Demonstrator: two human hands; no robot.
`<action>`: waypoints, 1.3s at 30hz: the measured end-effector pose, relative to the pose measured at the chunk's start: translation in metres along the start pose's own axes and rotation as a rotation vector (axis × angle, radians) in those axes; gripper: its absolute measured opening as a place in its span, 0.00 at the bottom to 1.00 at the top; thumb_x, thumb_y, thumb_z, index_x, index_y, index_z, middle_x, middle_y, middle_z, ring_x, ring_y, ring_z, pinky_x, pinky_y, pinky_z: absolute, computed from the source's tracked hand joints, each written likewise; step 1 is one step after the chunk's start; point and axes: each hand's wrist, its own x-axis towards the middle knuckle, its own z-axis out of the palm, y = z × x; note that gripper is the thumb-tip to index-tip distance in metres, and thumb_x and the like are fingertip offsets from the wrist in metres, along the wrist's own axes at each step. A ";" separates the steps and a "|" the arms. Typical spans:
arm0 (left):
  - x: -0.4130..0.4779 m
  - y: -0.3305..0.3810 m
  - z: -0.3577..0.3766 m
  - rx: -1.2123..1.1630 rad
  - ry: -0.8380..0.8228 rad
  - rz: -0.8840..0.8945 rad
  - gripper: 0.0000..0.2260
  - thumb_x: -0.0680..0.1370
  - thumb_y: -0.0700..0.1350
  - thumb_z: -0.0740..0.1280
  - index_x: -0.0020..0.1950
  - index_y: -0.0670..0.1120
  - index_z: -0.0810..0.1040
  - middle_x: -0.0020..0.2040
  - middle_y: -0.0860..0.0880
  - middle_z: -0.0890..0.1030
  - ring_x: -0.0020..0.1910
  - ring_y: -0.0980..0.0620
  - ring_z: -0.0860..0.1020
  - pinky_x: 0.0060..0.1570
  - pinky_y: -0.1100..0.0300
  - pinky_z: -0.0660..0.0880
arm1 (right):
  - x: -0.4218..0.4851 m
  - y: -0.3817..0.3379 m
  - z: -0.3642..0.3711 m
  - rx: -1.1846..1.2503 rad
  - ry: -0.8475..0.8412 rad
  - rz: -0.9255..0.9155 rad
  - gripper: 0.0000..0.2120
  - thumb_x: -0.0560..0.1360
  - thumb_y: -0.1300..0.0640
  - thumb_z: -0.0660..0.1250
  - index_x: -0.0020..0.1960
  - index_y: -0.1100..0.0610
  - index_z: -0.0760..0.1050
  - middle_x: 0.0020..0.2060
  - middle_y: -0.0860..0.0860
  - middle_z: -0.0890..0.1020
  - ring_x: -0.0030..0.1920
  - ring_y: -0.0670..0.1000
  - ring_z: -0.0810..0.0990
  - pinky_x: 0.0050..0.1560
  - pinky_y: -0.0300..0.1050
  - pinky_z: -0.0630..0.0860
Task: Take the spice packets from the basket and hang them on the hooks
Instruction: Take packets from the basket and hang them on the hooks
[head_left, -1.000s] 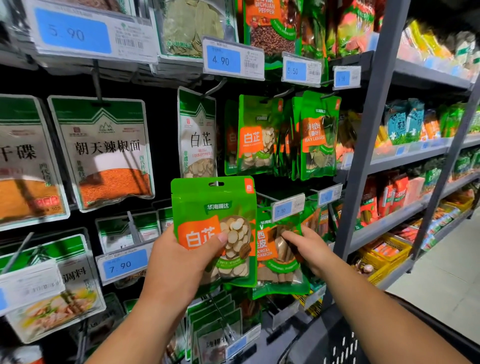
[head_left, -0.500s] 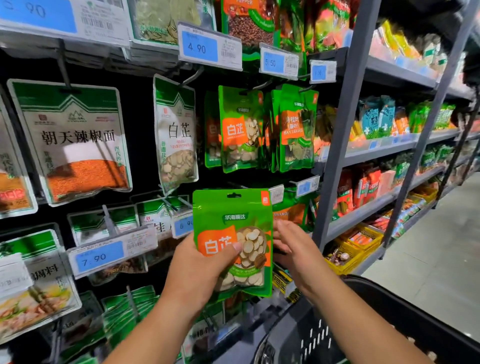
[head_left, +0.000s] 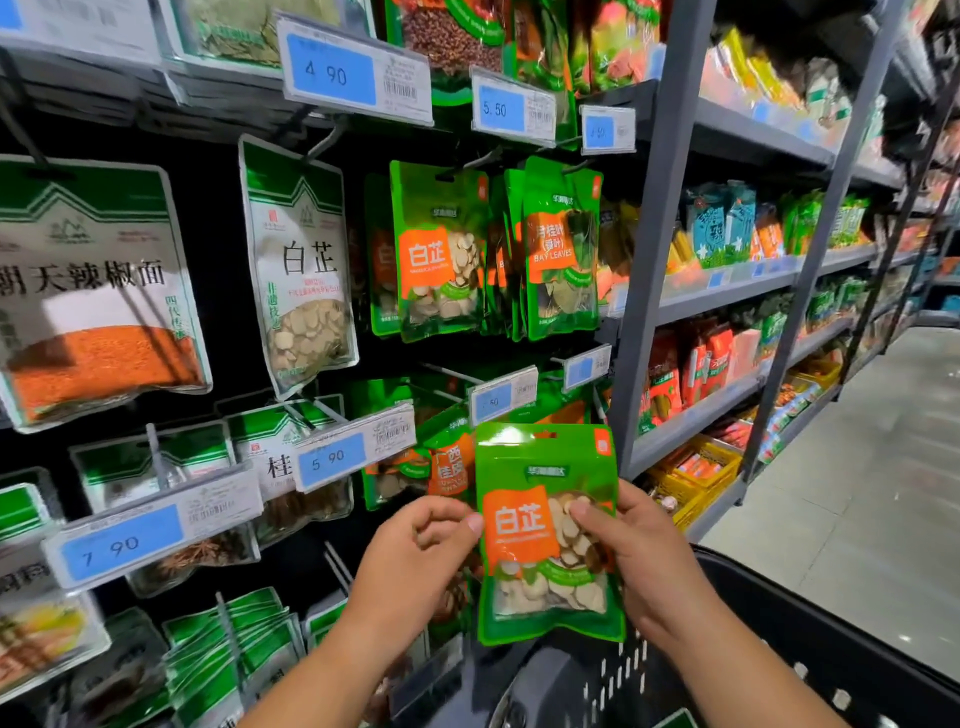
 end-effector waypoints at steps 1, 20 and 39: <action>0.007 -0.008 -0.003 0.050 0.029 -0.013 0.04 0.78 0.50 0.73 0.48 0.50 0.83 0.39 0.42 0.82 0.39 0.52 0.77 0.39 0.67 0.72 | 0.002 0.000 -0.008 0.008 0.015 0.004 0.16 0.72 0.63 0.71 0.59 0.63 0.80 0.51 0.64 0.86 0.50 0.63 0.87 0.54 0.58 0.82; 0.116 -0.004 -0.008 0.313 0.110 -0.246 0.24 0.65 0.63 0.81 0.53 0.53 0.79 0.58 0.46 0.84 0.56 0.44 0.82 0.63 0.50 0.76 | 0.056 0.020 -0.020 0.011 0.006 -0.013 0.17 0.71 0.63 0.71 0.59 0.62 0.81 0.51 0.62 0.87 0.49 0.59 0.87 0.44 0.48 0.83; 0.107 -0.039 -0.029 0.467 0.268 -0.172 0.38 0.67 0.76 0.68 0.69 0.54 0.75 0.67 0.50 0.80 0.65 0.45 0.79 0.68 0.46 0.74 | 0.038 0.006 -0.004 -0.068 -0.024 -0.035 0.11 0.76 0.69 0.68 0.57 0.62 0.81 0.50 0.62 0.87 0.49 0.59 0.87 0.47 0.50 0.84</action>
